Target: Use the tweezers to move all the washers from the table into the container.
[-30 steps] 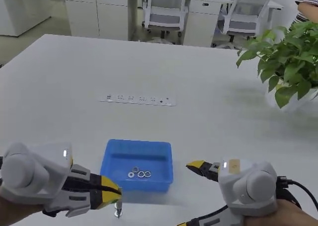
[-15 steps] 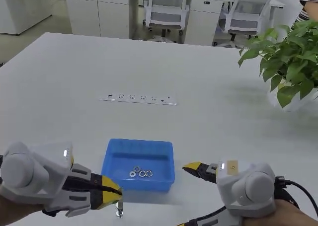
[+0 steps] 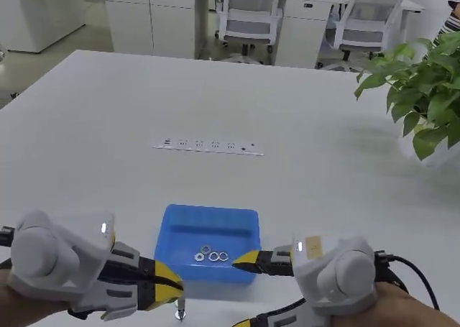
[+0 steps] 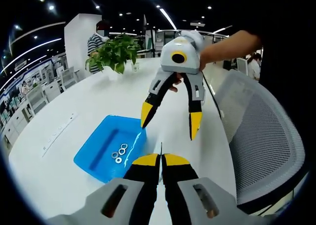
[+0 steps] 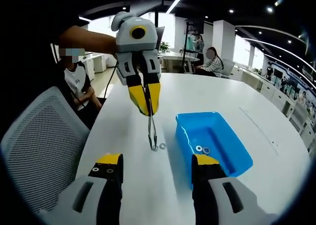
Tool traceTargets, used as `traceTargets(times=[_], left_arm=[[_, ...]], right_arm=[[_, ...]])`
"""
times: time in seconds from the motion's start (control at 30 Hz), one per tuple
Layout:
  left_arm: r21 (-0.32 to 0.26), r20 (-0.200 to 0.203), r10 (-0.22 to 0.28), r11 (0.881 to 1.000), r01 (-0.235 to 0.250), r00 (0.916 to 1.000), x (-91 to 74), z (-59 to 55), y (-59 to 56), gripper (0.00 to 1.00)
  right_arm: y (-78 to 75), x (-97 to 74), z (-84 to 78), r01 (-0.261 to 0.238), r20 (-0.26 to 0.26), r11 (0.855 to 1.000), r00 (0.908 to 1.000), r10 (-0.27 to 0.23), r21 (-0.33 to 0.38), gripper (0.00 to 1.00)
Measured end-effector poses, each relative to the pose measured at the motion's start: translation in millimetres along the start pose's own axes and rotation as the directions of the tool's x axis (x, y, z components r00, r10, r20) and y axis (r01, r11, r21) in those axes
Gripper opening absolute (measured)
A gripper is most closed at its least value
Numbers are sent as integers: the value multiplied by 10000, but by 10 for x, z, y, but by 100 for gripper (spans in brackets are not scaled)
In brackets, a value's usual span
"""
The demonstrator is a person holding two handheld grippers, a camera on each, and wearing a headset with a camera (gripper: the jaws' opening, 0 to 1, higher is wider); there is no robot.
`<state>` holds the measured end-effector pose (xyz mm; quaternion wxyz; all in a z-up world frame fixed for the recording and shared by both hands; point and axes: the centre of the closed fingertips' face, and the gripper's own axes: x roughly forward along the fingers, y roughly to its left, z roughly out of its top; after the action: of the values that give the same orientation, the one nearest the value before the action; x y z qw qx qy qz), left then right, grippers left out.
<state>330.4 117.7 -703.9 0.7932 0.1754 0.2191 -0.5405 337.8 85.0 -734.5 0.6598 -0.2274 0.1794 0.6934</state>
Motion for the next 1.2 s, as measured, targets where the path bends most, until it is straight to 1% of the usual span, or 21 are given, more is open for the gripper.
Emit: traceTargets(times=[0.1,0.17,0.3,0.4,0.57,0.73,0.97,1.2], left_arm=[[3,-11,-9,10000,9,10000,-1,-3,1,5],[3,-26,-8,10000,8,10000,-1,-3,5,5],[32,-75,-22,10000,22,10000,-1,-5,10,5],[34,-96,-33,10000,33,9999,-1,-8,15,5],[49,-146,-61,10000,62,9999,-2,-8,16,5],[72,-181,-71,9999,72,9998,1,-1,11,5],[98,-227,-95,9999,98,9997,8,2,11,5],[84,-233,-110,9999,112,9997,7,-9,21,5]], right_arm=[[17,72,6,-234,-70,9994,9997,232,-262,52],[20,118,0,-355,-150,9982,9993,348,-493,48],[34,213,-13,-623,-287,9950,9978,602,-776,42],[58,292,-1,-837,-286,9921,9963,814,-938,37],[72,401,-12,-1025,-371,9869,9944,987,-1246,30],[90,483,2,-1230,-382,9827,9922,1188,-1384,25],[92,607,26,-1496,-334,9792,9887,1464,-1368,18],[94,678,49,-1629,-312,9763,9866,1601,-1426,12]])
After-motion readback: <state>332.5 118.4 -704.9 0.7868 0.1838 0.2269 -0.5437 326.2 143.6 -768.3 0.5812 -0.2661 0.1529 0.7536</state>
